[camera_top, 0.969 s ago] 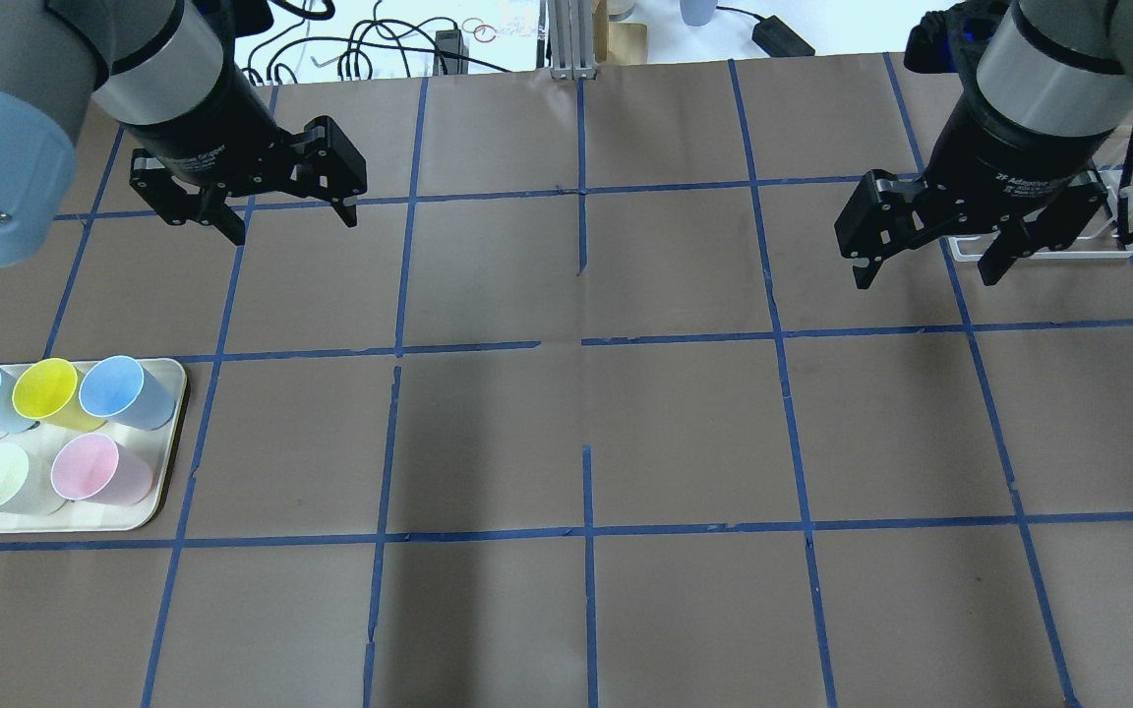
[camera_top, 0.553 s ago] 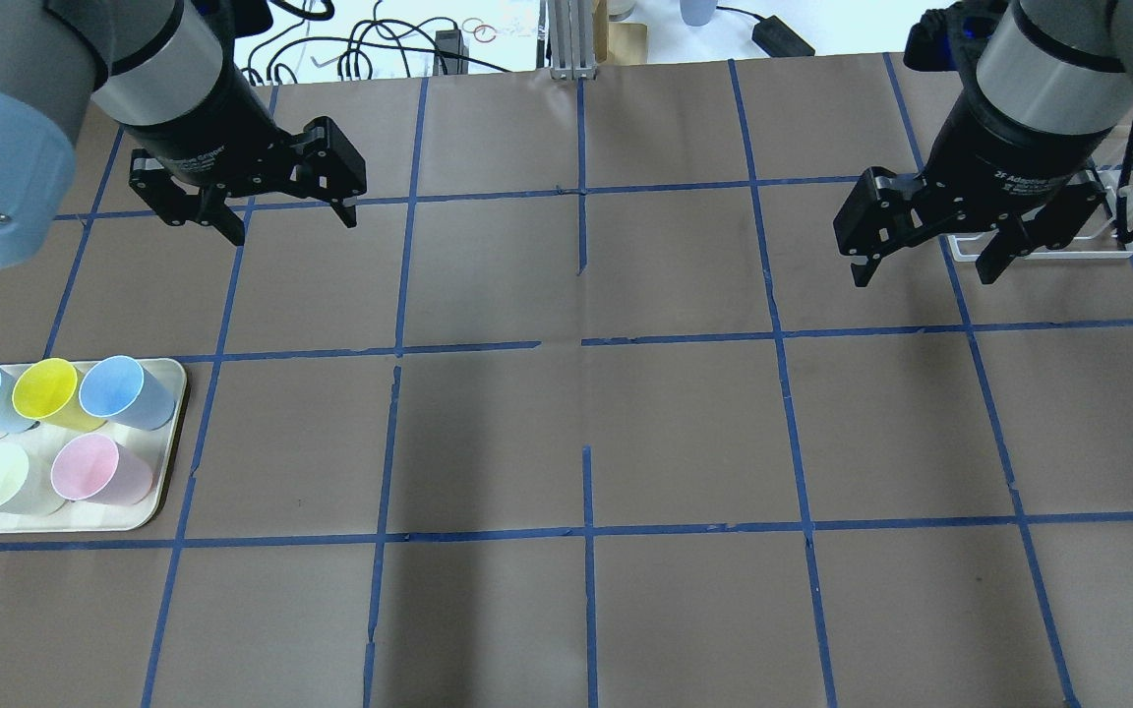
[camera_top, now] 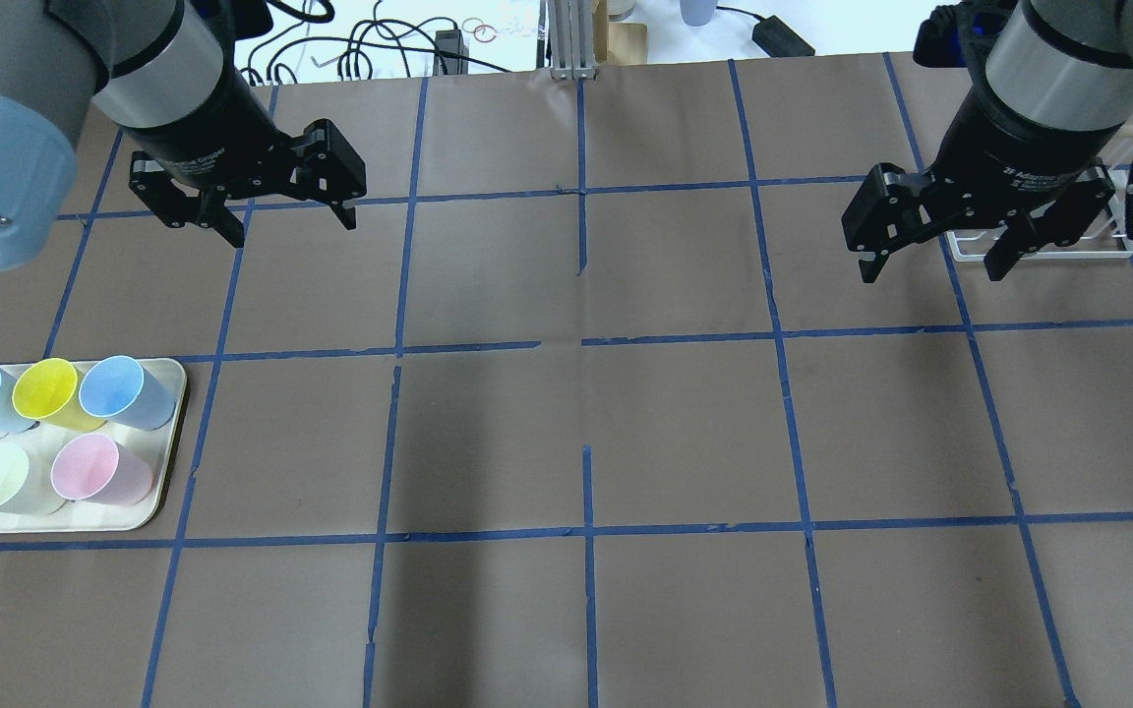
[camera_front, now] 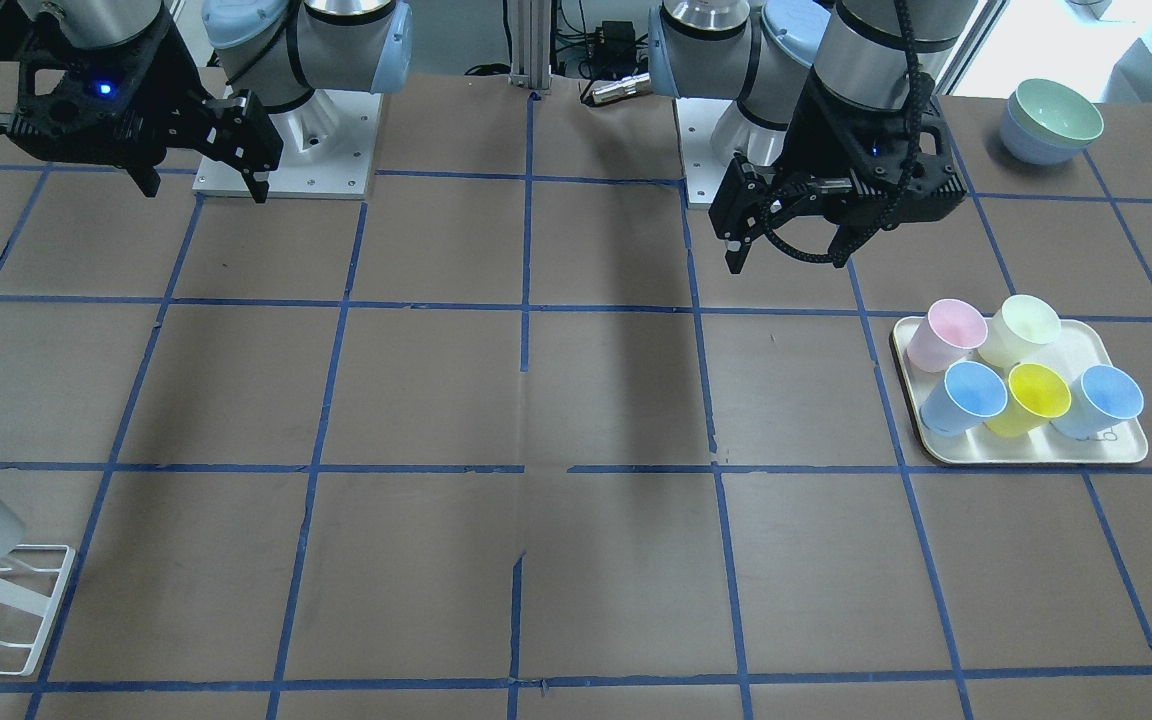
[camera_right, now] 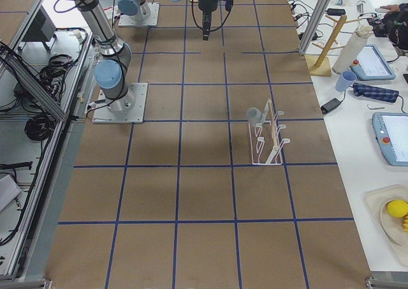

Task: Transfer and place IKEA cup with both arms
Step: 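Move the right gripper toward the white cup on the wire rack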

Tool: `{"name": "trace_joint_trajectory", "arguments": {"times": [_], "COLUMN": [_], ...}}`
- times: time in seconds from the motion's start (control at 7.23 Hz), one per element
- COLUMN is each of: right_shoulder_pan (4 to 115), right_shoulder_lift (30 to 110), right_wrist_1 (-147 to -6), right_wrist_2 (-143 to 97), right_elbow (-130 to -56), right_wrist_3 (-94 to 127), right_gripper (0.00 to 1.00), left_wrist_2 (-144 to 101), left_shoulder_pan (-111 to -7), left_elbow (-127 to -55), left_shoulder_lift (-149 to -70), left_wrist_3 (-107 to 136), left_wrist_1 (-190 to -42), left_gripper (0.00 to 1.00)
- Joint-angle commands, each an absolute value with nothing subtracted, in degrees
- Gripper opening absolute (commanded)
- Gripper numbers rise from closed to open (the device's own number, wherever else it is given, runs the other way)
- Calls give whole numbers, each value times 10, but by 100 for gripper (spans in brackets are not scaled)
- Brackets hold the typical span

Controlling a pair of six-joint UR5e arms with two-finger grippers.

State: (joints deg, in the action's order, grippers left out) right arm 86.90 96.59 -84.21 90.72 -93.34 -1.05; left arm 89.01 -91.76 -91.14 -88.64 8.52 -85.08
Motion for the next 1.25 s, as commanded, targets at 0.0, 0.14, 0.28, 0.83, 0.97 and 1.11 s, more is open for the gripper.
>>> {"name": "trace_joint_trajectory", "arguments": {"times": [0.0,0.14,0.28,0.83,0.97,1.11], "right_shoulder_pan": [869,868,867,782,752,718], "right_shoulder_lift": [966,966,966,957,955,948], "right_wrist_1": [-845,-845,-845,-871,-874,-885], "right_wrist_2": [909,909,909,907,907,906], "right_elbow": [-934,-933,-933,-934,-934,-934], "right_wrist_3": [-10,-3,-4,-128,-187,-242], "right_gripper": [100,100,100,100,100,100], "left_wrist_2": [889,889,889,889,887,887], "left_shoulder_pan": [-918,-918,-918,-919,-919,-920], "left_elbow": [-912,-912,-912,-915,-911,-915], "left_shoulder_lift": [-886,-886,-886,-884,-884,-882], "left_wrist_3": [85,85,85,85,85,85], "left_wrist_1": [-851,-851,-851,-851,-851,-851], "left_gripper": [100,100,100,100,100,100]}}
